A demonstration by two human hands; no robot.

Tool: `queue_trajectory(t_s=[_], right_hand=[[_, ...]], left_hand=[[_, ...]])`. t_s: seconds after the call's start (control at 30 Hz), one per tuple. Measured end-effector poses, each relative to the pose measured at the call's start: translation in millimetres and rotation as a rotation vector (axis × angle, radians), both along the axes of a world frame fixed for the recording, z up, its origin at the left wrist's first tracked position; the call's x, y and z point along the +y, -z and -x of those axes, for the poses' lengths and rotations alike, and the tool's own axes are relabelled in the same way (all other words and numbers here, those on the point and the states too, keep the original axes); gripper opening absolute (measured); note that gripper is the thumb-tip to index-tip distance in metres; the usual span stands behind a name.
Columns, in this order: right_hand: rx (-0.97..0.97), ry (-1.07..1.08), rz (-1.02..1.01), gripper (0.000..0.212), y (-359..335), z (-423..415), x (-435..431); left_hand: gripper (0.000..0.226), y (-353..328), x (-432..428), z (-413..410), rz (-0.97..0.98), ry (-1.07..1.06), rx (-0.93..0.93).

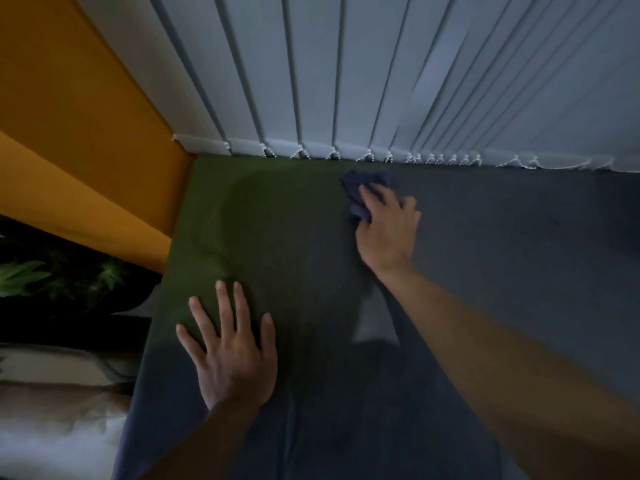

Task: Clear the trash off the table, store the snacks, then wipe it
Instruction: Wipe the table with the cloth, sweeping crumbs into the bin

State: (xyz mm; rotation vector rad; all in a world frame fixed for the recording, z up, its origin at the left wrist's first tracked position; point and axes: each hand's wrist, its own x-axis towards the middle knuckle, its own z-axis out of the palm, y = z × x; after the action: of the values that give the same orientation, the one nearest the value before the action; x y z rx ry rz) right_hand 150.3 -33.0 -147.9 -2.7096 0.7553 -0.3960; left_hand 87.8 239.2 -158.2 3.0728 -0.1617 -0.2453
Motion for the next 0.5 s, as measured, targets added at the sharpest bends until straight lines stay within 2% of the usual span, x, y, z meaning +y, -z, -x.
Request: queue_trajectory(t_s=[0.13,0.17,0.2,0.27,0.33,0.37,0.4,0.5], right_hand=[[0.024,-0.536,0.08,0.045,2.7,25.6,18.2],[0.049,-0.572,0.104,0.046,1.1,27.4,7.8],[0.065,-0.517,0.131,0.044,-0.4,27.9,-3.1],[0.07,-0.194,0.133,0.041,-2.4,29.0,-22.3],[0.05,0.115,0.042,0.045,-4.7,33.3,-19.4],[0.032,0.148,0.016,0.046,-5.1,35.7,-10.6],[0.016,0.095,0.005,0.045,-4.4,39.8,-0.4],[0.011,-0.315,0.031,0.046,-2.2,63.0,5.9]], left_hand=[[0.068,-5.5,0.8,0.1,0.005,0.079,0.006],[0.069,-7.1,1.1,-0.9,0.013,0.078,0.016],[0.069,-8.9,0.3,-2.8,0.027,0.07,0.025],[0.069,-13.5,-5.5,-10.2,0.055,0.063,0.034],[0.067,-18.7,-20.2,-22.0,0.083,0.155,0.023],[0.065,-20.4,-31.7,-29.3,0.109,0.219,0.012],[0.063,-21.3,-45.7,-36.8,0.141,0.263,0.009],[0.058,-19.9,-95.4,-58.2,0.212,0.296,0.043]])
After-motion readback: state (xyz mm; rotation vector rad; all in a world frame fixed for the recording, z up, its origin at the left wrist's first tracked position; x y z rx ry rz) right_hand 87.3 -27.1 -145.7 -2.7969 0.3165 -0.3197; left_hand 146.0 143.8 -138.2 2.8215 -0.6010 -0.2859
